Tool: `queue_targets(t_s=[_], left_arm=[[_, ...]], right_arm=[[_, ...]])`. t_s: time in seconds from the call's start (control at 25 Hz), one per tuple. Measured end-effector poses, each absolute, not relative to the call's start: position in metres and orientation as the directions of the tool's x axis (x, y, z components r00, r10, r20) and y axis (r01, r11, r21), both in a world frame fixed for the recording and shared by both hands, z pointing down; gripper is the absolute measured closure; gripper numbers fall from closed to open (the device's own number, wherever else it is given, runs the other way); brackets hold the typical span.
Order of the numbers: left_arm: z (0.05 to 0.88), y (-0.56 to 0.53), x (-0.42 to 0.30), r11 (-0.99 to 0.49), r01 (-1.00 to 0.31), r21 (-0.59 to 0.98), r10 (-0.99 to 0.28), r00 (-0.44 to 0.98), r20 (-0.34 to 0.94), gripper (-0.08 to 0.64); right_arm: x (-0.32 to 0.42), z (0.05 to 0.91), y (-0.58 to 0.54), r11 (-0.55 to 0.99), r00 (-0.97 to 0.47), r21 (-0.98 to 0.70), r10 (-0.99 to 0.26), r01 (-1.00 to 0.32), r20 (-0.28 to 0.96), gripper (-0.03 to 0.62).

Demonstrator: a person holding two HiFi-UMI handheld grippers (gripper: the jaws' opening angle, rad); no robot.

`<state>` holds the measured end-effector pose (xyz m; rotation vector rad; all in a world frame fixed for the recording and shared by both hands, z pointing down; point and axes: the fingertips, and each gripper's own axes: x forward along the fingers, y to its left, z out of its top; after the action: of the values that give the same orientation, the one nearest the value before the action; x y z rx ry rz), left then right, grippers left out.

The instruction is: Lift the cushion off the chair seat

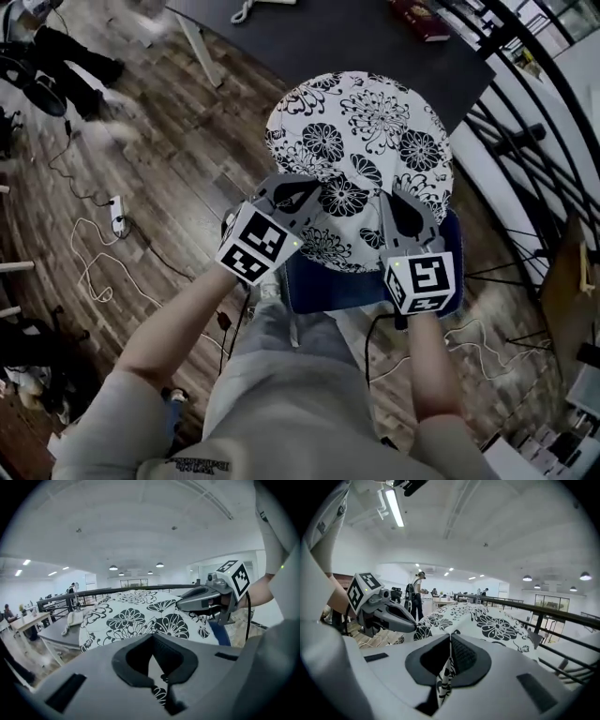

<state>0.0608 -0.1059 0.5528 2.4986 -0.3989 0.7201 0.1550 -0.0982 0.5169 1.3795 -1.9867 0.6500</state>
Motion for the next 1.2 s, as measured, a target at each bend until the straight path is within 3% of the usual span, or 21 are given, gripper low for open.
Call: queue_targets(t_s=[0.08,0.2,0.4,0.64,0.88,1.0,1.2], left_arm=[[0.639,-0.084,0.047,-0.783,-0.383,0.491,-0.045,0.822,0.568,0.555],[0.707,-0.113,0.036,-0.793,-0.384,0.473,-0.080,0.835,0.544,0.555],[0.692,-0.117,0.034,-0.782,-0.417,0.462,-0.229,0.883,0.409,0.555],[0.689,-0.116,0.030,-0.824,-0.449,0.346,-0.382,0.891,0.245,0.555],[0.690,-0.109,0.022,-0.726,-0.501,0.470,-0.365,0.861,0.355,0.555],[0.696,-0.106,0.022,-0.752,-0.505,0.423,-0.351,0.850,0.392,0.555],[0.705,-0.098,0.023,-0.802,-0.483,0.351,-0.381,0.867,0.320,0.555]], right_arm=[[0.143,0.603,-0.072,0.271,-0.231,-0.083,-0.579,-0.959,0.782,0.590],[0.137,0.672,-0.097,0.231,-0.219,-0.083,-0.656,-0.969,0.722,0.589],[0.135,0.653,-0.109,0.262,-0.205,-0.004,-0.746,-0.965,0.634,0.591],[0.133,0.657,-0.102,0.249,-0.194,0.058,-0.863,-0.967,0.466,0.590],[0.133,0.657,-0.096,0.222,-0.213,-0.063,-0.761,-0.973,0.613,0.589],[0.135,0.657,-0.101,0.215,-0.224,-0.089,-0.760,-0.972,0.611,0.589],[0.137,0.671,-0.091,0.232,-0.182,0.026,-0.824,-0.972,0.537,0.589]])
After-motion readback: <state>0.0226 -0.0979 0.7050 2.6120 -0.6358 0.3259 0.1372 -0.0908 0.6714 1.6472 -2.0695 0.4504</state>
